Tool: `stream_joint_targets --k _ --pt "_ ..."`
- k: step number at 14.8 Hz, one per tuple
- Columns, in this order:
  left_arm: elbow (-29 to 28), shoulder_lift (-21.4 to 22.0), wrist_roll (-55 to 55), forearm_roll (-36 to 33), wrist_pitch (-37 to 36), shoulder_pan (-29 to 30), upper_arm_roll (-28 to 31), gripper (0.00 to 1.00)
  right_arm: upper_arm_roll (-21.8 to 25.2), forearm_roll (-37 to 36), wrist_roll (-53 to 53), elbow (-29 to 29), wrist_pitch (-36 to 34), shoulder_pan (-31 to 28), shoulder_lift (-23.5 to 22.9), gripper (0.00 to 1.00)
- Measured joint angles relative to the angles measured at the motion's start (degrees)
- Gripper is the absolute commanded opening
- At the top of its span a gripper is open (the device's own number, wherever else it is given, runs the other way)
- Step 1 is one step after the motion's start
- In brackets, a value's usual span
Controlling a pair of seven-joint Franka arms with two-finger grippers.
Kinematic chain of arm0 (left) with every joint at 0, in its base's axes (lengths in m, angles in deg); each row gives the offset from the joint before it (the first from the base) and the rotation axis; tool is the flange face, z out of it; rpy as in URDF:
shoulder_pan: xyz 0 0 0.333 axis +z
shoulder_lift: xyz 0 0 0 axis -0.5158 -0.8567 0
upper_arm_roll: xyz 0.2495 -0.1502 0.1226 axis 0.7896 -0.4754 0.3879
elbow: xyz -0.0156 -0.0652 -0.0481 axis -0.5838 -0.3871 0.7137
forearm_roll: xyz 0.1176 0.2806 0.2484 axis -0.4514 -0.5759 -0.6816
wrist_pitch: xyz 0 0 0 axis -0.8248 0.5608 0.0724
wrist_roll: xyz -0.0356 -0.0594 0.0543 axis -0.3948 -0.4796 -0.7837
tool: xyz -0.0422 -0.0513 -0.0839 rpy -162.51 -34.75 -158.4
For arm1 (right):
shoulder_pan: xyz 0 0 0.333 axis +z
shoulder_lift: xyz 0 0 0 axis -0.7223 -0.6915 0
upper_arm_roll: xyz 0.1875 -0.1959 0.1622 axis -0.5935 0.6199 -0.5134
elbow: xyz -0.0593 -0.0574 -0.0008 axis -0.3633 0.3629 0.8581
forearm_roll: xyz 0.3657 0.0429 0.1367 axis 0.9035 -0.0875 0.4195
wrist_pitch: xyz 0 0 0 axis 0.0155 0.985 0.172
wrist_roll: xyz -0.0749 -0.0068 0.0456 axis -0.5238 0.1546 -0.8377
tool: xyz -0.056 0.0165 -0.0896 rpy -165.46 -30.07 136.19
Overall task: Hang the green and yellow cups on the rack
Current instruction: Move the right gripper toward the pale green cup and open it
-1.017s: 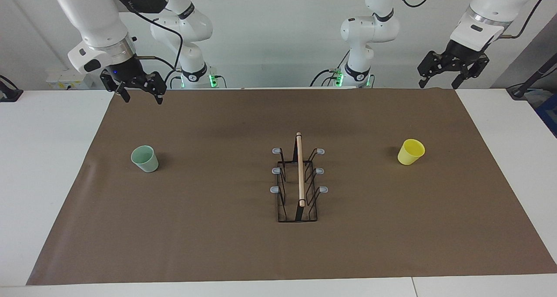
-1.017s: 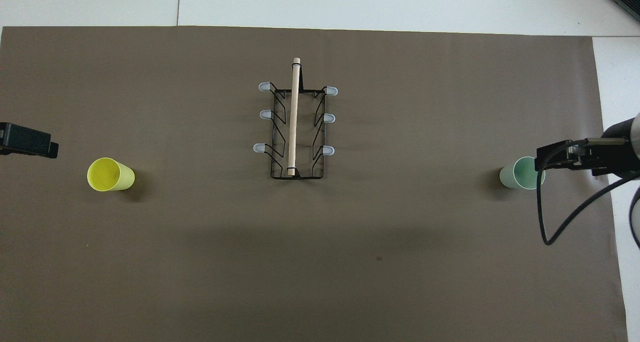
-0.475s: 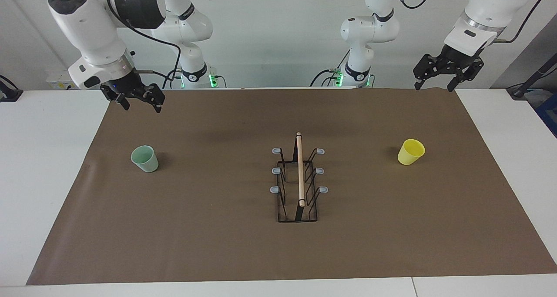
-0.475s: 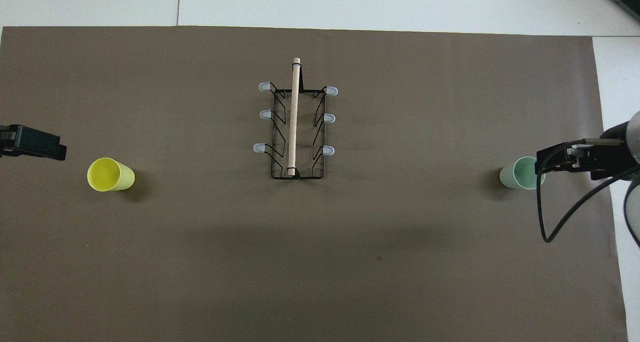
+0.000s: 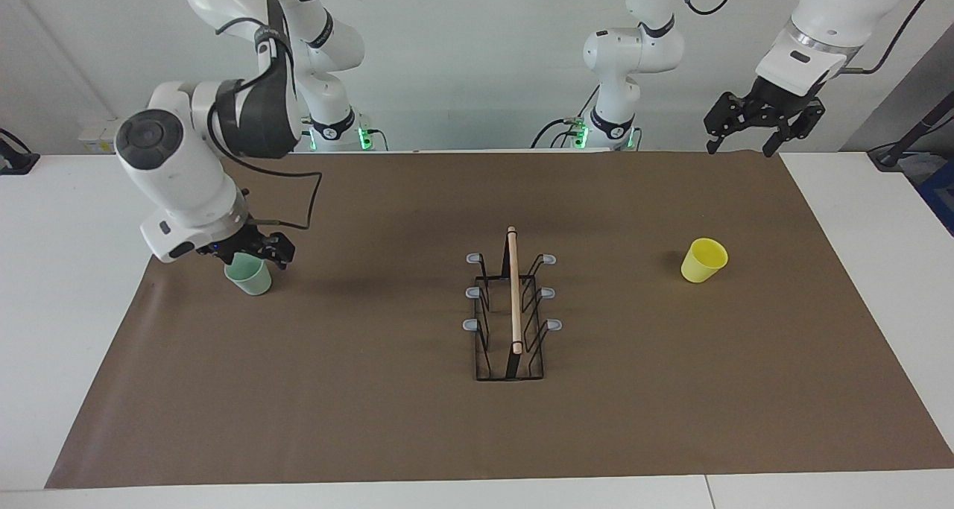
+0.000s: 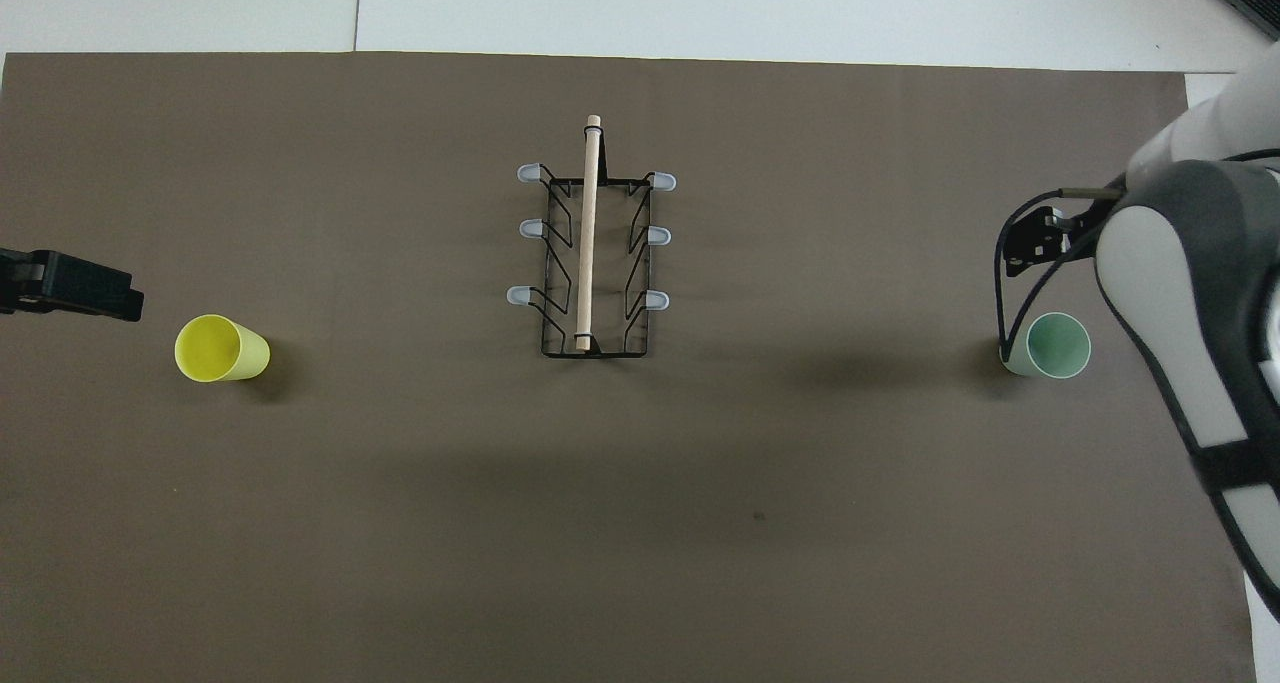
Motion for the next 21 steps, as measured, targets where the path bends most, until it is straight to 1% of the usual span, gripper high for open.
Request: stream_joint_targets --k 2,4,6,8,11,14,16,19,21 --pt "0.0 0.0 0.0 0.0 0.0 -0.2 0.8 1.0 -0.3 -3.8 -3.7 -0.4 -0.3 2.9 -1.2 1.0" --pt "0.0 0.0 0.0 0.0 0.0 -0.2 1.2 1.0 -0.5 -9.0 -7.6 -2.2 -1.1 6.4 -1.7 1.0" --pt "0.0 0.0 0.0 0.0 0.0 -0.2 1.3 1.0 -0.6 -16.1 -12.6 -5.2 -2.0 10.6 -2.5 1.0" --pt "0.0 0.0 0.0 0.0 0.0 -0.3 1.3 1.0 -0.5 -23.0 -20.0 -9.8 -2.1 13.4 -3.2 1.0" --pt "0.0 0.0 0.0 0.0 0.0 -0.5 1.3 1.0 -0.6 -31.2 -32.1 -17.4 -1.0 13.8 -2.4 1.0" --pt "0.0 0.0 0.0 0.0 0.0 -0.5 1.3 1.0 -1.7 -38.4 -40.2 -24.6 1.5 13.9 -0.8 1.0" --pt "0.0 -0.1 0.0 0.0 0.0 -0.5 1.3 1.0 -2.6 -42.5 -42.4 -27.8 1.9 15.0 -0.2 1.0" --pt "0.0 -0.4 0.0 0.0 0.0 -0.5 1.4 1.0 -2.7 -51.0 -42.8 -33.6 1.8 17.9 0.1 1.0" --pt "0.1 -1.0 0.0 0.0 0.1 -0.5 1.3 1.0 -2.7 -55.1 -42.8 -36.0 1.8 18.2 0.2 1.0"
